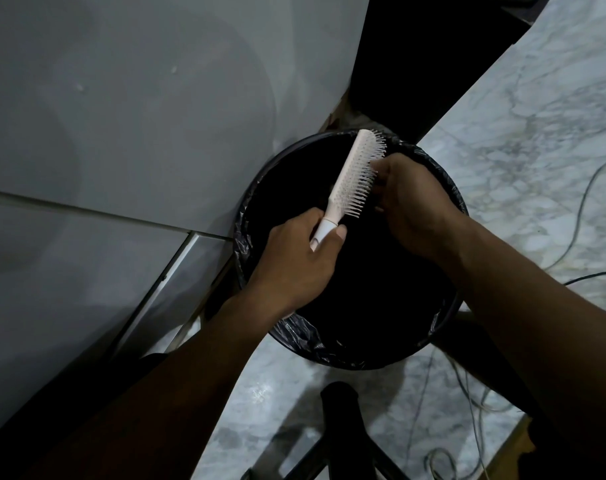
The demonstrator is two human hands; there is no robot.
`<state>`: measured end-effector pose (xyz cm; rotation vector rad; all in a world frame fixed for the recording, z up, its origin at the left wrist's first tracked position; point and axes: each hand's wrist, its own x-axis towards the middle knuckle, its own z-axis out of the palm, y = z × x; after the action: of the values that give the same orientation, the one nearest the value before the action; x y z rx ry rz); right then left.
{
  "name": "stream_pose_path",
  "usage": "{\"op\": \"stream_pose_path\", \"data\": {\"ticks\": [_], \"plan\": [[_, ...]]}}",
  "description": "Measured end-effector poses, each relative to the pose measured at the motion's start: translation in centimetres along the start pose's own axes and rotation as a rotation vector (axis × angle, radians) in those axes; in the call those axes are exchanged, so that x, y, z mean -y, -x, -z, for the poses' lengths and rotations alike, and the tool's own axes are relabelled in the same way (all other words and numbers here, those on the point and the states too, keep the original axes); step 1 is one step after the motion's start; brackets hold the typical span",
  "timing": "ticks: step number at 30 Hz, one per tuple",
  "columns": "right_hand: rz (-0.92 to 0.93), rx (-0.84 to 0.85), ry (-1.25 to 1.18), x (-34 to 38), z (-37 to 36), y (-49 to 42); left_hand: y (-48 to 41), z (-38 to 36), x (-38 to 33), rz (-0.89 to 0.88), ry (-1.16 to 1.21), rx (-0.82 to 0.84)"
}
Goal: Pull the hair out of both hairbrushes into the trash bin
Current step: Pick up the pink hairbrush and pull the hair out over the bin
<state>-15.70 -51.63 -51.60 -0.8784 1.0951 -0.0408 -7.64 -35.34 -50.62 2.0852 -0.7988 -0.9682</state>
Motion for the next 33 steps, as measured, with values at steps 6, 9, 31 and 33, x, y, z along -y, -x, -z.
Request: {"op": "stream_pose_path", "data": {"ticks": [6, 9, 31, 33], "plan": [[0.136, -0.074, 0.353, -0.2, 0.0, 0.3, -0.2, 0.0, 0.2, 0.045, 0.018, -0.013], [0.167, -0.094, 0.436, -0.2, 0.1, 0.6, -0.3, 0.2, 0.5, 0.047, -0.028, -0.042], [0.025, -0.017, -0.010, 0.1, 0.2, -0.4, -0.3, 0.9, 0.3, -0.021, -0.115, 0.002], [0.050, -0.001, 0.021, 0.1, 0.4, -0.3, -0.4, 0.9, 0.3, -0.034, -0.115, 0.001]]}}
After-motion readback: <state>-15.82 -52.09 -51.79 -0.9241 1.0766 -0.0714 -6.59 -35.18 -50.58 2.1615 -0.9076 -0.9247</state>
